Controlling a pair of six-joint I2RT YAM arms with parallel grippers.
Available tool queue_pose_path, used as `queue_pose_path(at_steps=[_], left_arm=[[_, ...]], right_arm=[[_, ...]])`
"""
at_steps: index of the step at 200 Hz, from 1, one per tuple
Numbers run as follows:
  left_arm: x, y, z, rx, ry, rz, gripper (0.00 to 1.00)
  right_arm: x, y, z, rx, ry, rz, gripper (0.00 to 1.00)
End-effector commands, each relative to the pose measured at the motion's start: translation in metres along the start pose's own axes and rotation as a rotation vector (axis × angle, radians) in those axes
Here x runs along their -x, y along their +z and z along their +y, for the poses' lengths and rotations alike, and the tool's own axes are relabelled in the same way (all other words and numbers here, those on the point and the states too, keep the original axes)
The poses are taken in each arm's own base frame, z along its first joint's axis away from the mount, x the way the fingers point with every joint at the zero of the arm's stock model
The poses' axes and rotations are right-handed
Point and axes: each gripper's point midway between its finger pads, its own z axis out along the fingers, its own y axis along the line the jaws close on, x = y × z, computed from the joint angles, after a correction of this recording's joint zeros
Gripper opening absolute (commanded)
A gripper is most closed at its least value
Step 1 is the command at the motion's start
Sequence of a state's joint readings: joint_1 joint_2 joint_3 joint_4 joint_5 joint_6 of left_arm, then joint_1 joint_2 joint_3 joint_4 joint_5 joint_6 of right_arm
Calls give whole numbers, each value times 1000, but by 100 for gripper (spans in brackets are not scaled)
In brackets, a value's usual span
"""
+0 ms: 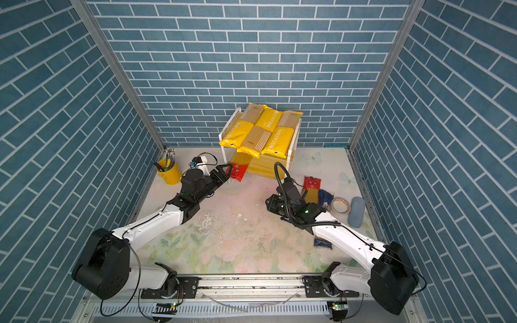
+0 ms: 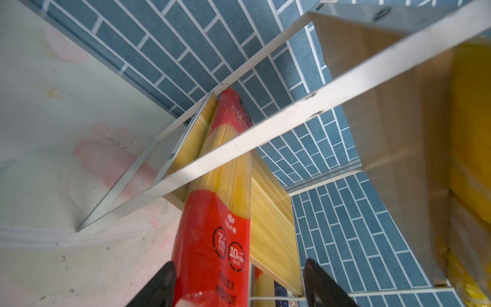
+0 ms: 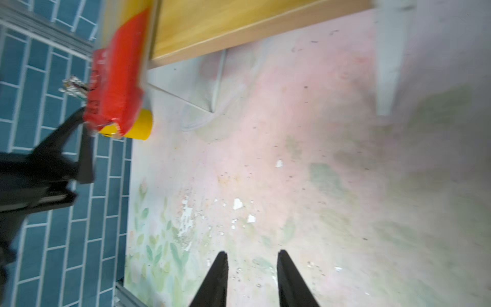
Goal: Arrange pasta packages on shelves
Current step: Place the pasta bag on the shelf, then pick up the pasta bag from the middle-right of the table.
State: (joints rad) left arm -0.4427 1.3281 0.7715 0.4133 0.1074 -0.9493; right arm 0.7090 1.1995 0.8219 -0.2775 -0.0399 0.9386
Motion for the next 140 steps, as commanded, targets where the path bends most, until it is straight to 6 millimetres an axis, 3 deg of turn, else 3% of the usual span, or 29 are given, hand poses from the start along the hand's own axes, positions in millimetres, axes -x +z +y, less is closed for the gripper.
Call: queue_pose_path(at_steps=[1, 28, 53, 85, 102, 123, 140], left_arm=[[-14, -21, 28, 133, 86, 65, 77], [-20, -45, 44, 218, 125, 86, 78], [-33, -66, 45, 258, 194, 111, 78], [-63, -81, 45, 297, 292, 159, 78], [-75, -83, 38, 297, 342, 168, 78], [-93, -83, 29, 285, 390, 189, 78], [-110, -77, 24, 270, 409, 223, 78]], right_arm=[[-21, -11, -58, -173, -20, 133, 33], [-14, -23, -92, -275, -10, 160, 33], [-5, -30, -120, -342, 27, 144, 34], [-4, -34, -159, -418, 120, 146, 41], [-5, -30, -172, -427, 154, 140, 47], [-9, -20, -182, -441, 170, 150, 48], [-12, -7, -177, -381, 185, 165, 48]])
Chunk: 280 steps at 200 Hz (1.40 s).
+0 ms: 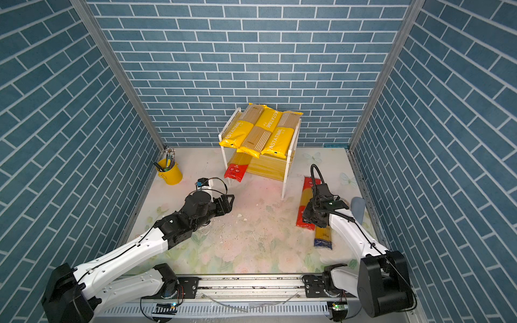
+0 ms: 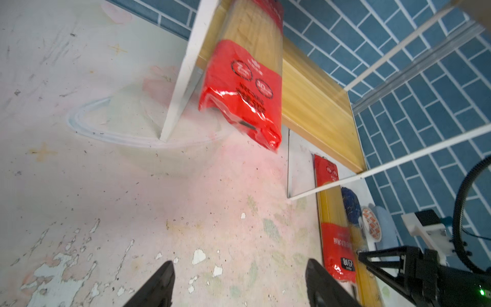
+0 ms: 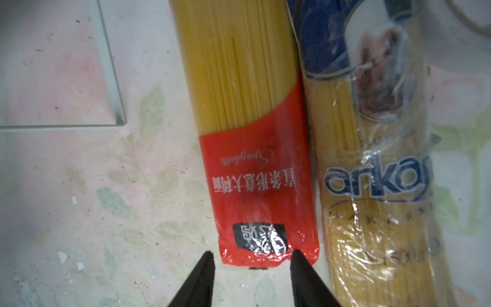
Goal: Arrange pasta packages on shelves
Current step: Pick up the pasta bag from the middle-right of the table.
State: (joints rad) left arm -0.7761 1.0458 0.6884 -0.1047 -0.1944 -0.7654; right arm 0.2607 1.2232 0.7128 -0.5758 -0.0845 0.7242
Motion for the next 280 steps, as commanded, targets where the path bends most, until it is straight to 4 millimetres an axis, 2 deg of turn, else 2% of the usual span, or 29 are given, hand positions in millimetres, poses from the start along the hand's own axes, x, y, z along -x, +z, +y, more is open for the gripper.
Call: queue_pose_path(at_steps=[1, 10, 15, 54, 84, 99, 133, 149, 167, 214, 237, 249, 257, 270, 280], left_arm=[[-16, 8, 1, 52, 68, 20, 78], [-28, 13, -4, 44, 87, 50, 78], [-25, 14, -16, 21, 94, 46, 78], [-59, 38, -56, -37, 163, 110, 79], [-81, 56, -77, -67, 212, 160, 79], [-92, 64, -83, -81, 220, 192, 78], [-108, 76, -96, -108, 247, 235, 78], [-110, 78, -100, -118, 250, 239, 78], [-112, 80, -102, -120, 251, 241, 78], [-107, 78, -102, -113, 265, 226, 78], [-104, 76, -103, -115, 262, 218, 78], [-102, 75, -102, -117, 253, 210, 78], [-100, 74, -102, -120, 247, 203, 79], [-99, 74, -100, -119, 242, 198, 79], [-98, 73, -98, -119, 230, 198, 79]], right_arm=[[-7, 16, 5, 48, -12, 34, 48], [-8, 19, 8, 63, -13, 35, 48], [-7, 21, 10, 69, -15, 34, 48], [-13, 34, 23, 78, -47, 61, 47], [-13, 28, 38, 145, -50, 77, 49], [-11, 22, 28, 116, -43, 75, 50], [7, 8, -14, 31, 47, 25, 52], [16, 9, -23, 45, 90, 20, 53], [23, 19, -24, 76, 110, 46, 53], [41, 31, -11, 147, 123, 4, 52], [41, 46, -16, 127, 154, 14, 51], [40, 57, -17, 134, 166, 27, 48], [39, 65, -14, 161, 174, 36, 42], [37, 71, -2, 239, 170, 47, 17], [38, 70, 5, 289, 158, 38, 6]])
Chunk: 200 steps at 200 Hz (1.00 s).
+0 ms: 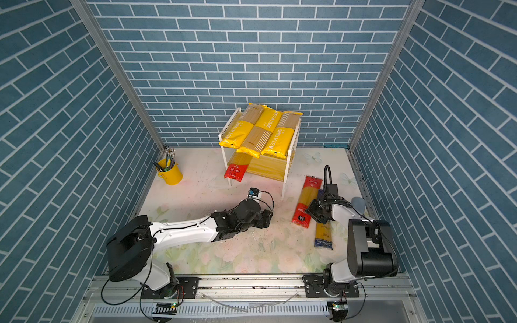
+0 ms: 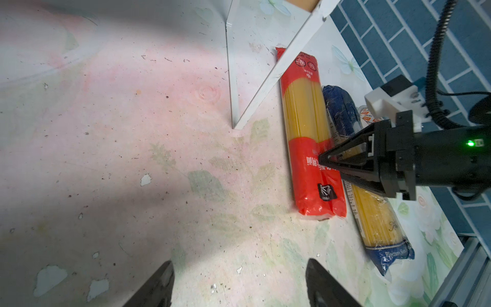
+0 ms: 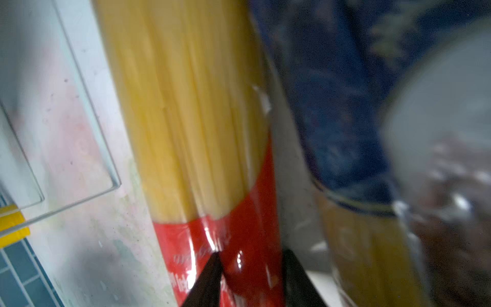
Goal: Arrange pasta packages on shelves
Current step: Pick up the pasta bag from the middle-right of the table, then place the pasta bag on the shelf.
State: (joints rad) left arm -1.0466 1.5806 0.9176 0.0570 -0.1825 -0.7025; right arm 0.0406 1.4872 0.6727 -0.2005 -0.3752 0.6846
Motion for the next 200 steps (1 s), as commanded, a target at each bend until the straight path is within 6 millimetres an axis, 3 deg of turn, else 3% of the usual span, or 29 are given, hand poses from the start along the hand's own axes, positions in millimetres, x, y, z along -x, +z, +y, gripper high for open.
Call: queue_pose_path(at_steps=[1, 14, 67, 112, 143, 180, 200], left_arm=[[9, -8, 0, -13, -16, -36, 79], [10, -9, 3, -20, -36, -39, 79], [26, -23, 16, -16, -74, -91, 80], [40, -37, 36, -14, -181, -150, 80], [43, -43, 48, 17, -183, -155, 81], [57, -70, 90, 123, -225, -203, 81], [64, -84, 107, 157, -239, -235, 81]], right_arm=[[-6, 17, -1, 65, 18, 10, 6], [-6, 10, 9, 116, -6, -8, 0], [-14, -45, 47, 215, -45, -45, 0], [-73, -74, 67, 181, -78, 52, 0], [-101, -93, 91, 269, -54, 79, 0], [-138, -112, 102, 269, -88, 181, 0], [-152, -115, 121, 315, -99, 226, 0]])
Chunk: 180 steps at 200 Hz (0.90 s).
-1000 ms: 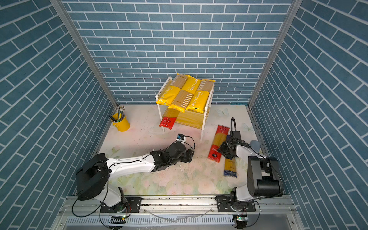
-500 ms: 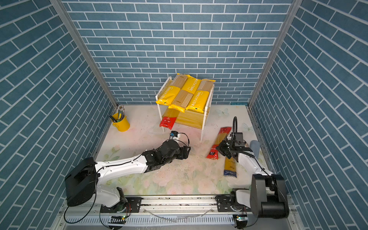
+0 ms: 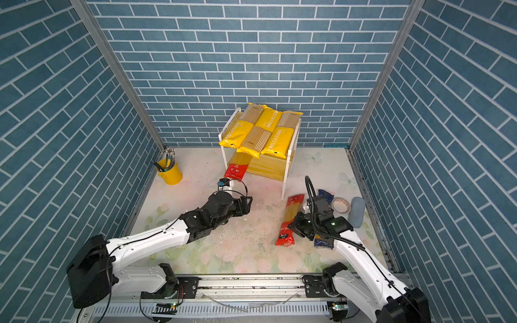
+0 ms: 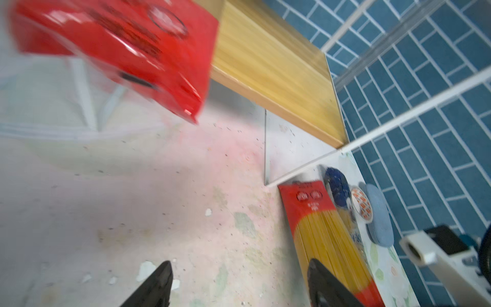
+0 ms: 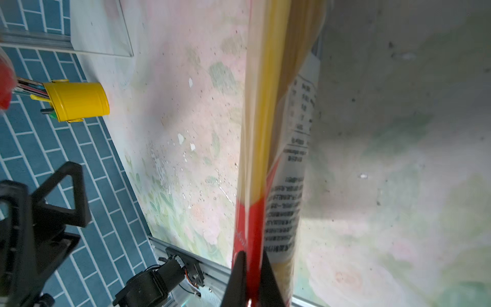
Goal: Arrange pasta packages on shelves
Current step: Place the pasta bag on the shelf.
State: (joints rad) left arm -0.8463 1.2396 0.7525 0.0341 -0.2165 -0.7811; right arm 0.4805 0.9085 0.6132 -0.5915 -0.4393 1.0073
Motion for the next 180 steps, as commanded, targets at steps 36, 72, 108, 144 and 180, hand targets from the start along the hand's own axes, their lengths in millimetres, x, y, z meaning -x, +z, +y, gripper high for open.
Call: queue_pose_path(at_steps=[36, 72, 108, 144, 180], left_arm=[[33, -35, 56, 150, -14, -81, 82], [50, -59, 78, 212, -2, -135, 82], [63, -80, 88, 231, -13, -181, 82], [70, -95, 85, 223, -10, -199, 83], [75, -106, 84, 212, -15, -215, 84]], right_arm=[[-25, -8, 113, 221, -155, 66, 0], [-43, 9, 160, 273, -287, 112, 0], [-41, -7, 206, 381, -419, 51, 0], [-34, -26, 235, 511, -494, -44, 0], [-38, -47, 250, 550, -560, -52, 0]])
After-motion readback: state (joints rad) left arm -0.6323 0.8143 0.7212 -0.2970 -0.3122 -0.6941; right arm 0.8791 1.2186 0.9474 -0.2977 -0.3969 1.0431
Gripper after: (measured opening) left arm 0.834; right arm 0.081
